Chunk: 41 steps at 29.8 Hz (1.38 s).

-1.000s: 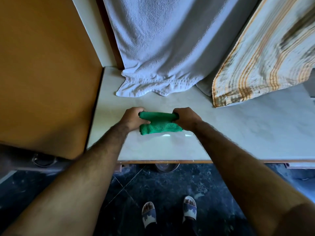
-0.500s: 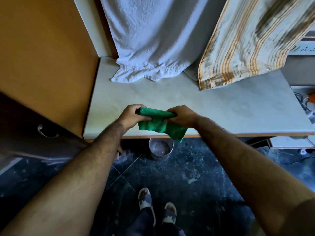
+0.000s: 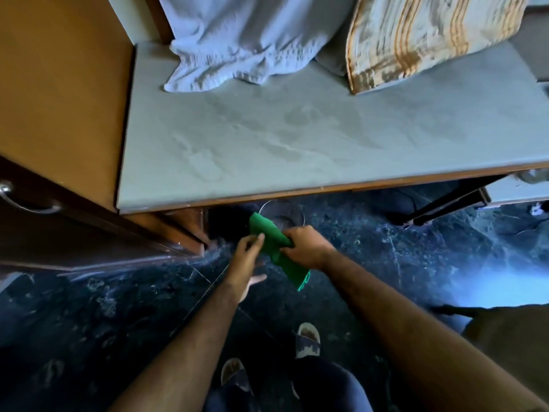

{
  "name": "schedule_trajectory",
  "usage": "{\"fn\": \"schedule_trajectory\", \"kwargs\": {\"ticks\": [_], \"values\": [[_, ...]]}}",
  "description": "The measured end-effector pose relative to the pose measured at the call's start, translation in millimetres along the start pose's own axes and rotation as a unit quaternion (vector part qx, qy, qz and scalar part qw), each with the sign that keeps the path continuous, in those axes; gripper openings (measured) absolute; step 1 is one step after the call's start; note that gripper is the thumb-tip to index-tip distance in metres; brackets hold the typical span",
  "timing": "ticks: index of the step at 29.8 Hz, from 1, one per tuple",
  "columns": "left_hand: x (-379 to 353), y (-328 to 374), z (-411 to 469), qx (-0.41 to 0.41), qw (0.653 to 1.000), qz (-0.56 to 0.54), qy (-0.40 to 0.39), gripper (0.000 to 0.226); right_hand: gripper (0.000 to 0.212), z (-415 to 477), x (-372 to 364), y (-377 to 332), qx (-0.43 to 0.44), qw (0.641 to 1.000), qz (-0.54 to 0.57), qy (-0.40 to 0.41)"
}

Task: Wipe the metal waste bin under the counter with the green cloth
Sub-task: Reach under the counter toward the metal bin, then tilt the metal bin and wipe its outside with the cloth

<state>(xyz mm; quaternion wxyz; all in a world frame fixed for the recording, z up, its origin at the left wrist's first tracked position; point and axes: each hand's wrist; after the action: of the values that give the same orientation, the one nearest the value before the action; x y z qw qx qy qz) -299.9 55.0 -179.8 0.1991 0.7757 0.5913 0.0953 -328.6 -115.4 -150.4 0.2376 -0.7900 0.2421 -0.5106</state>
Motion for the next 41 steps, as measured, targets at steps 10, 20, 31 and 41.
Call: {"fn": "schedule_trajectory", "kwargs": {"ticks": [10,20,31,41], "values": [[31,-79,215,0.024,0.980,-0.185,-0.063,0.051,0.047,97,-186,86,0.031,0.985,0.171,-0.010],[87,-92,425,-0.074,0.989,-0.127,0.028,0.055,0.048,231,-275,226,-0.009,0.986,-0.091,0.137],[51,-58,462,-0.307,0.939,0.102,0.117,0.046,0.022,253,-291,254,-0.034,0.967,-0.100,0.230],[-18,-85,477,-0.450,0.815,0.309,0.193,0.065,0.025,196,-272,295,0.022,0.920,0.249,0.302]]}}
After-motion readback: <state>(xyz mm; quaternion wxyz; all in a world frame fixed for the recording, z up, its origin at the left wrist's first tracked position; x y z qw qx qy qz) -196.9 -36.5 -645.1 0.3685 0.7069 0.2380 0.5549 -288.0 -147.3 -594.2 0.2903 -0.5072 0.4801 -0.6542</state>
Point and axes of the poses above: each hand's wrist, its own z-axis towards the middle knuckle, its own x-axis out of the back of the hand, y = z × x, and after that the axes turned 15 degrees about x, right-handed
